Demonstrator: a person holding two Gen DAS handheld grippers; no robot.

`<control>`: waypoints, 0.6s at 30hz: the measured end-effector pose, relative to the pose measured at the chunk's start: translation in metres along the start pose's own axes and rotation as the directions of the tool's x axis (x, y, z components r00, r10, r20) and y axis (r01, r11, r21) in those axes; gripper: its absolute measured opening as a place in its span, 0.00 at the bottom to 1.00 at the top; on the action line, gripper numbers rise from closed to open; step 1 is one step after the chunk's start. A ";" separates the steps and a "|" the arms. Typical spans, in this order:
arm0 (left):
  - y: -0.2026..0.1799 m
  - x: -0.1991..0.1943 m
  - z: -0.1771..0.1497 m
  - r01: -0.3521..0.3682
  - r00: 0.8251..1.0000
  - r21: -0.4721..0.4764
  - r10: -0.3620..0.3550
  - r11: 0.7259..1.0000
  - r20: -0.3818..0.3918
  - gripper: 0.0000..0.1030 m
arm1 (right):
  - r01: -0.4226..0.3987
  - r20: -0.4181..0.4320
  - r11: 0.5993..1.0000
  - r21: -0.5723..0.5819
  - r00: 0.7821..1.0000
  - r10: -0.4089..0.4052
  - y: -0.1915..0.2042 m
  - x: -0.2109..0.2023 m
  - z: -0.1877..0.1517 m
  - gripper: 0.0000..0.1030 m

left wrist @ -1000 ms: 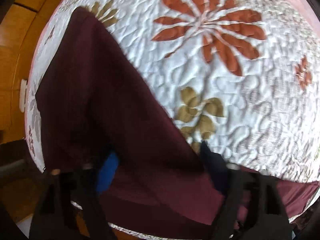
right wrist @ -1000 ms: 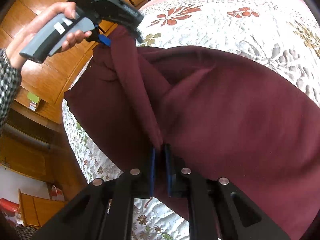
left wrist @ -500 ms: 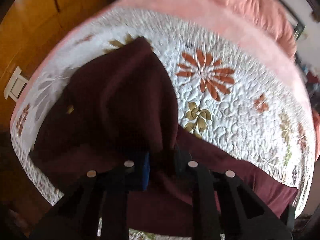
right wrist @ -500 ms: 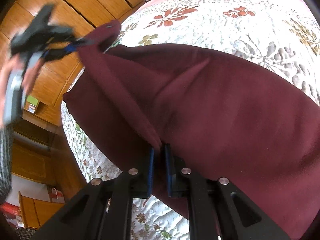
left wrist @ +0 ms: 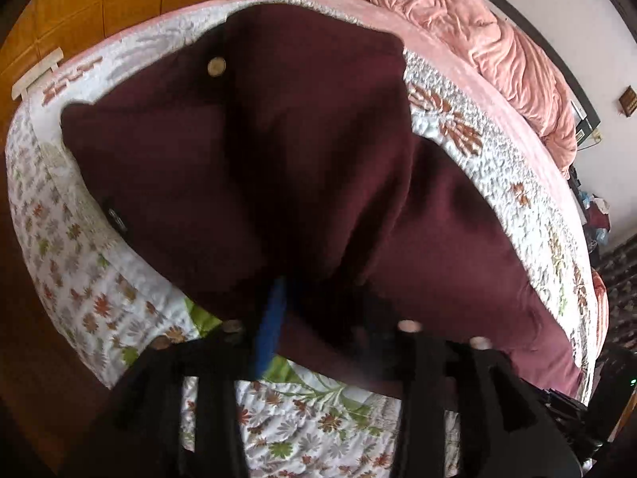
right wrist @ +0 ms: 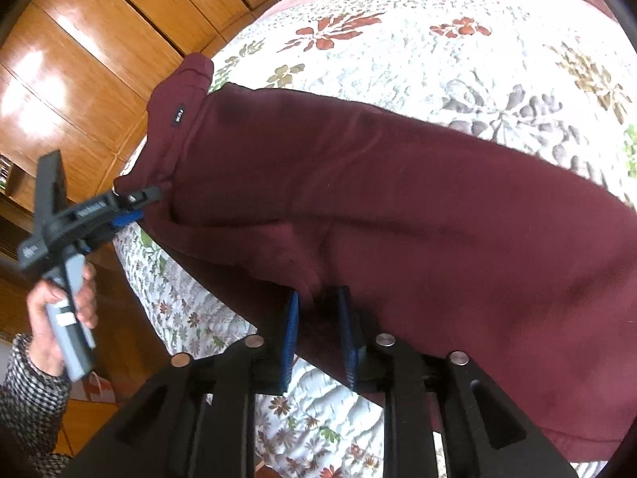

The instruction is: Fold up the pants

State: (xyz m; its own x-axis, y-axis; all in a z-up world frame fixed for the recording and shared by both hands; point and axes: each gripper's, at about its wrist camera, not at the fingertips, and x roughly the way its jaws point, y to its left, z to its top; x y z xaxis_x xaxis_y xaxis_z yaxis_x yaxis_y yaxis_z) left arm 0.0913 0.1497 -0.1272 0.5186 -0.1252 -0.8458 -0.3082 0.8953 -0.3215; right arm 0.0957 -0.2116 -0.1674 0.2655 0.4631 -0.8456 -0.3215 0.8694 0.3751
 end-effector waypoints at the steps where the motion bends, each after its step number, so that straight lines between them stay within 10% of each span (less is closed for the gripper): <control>1: -0.002 -0.008 0.005 -0.017 1.000 0.024 0.017 1.000 0.023 0.72 | 0.007 0.004 1.000 -0.002 1.000 -0.007 0.002 -0.005 0.001 0.26; 7: -0.002 -0.043 0.020 -0.124 0.982 0.145 0.100 0.982 0.162 0.81 | -0.037 0.080 0.999 -0.035 0.996 0.039 0.024 -0.038 0.025 0.30; 18: 0.082 0.007 0.022 -0.175 0.984 -0.002 0.174 0.985 0.035 0.76 | -0.046 -0.048 0.995 -0.085 0.998 0.042 0.079 0.036 0.035 0.30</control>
State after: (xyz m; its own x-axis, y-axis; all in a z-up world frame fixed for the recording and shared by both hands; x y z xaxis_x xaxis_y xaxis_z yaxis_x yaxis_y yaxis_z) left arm 0.0870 0.2316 -0.1503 0.4843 0.0479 -0.8736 -0.3952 0.9028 -0.1696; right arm 0.1116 -0.1203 -0.1551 0.2076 0.4901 -0.8466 -0.4090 0.8296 0.3800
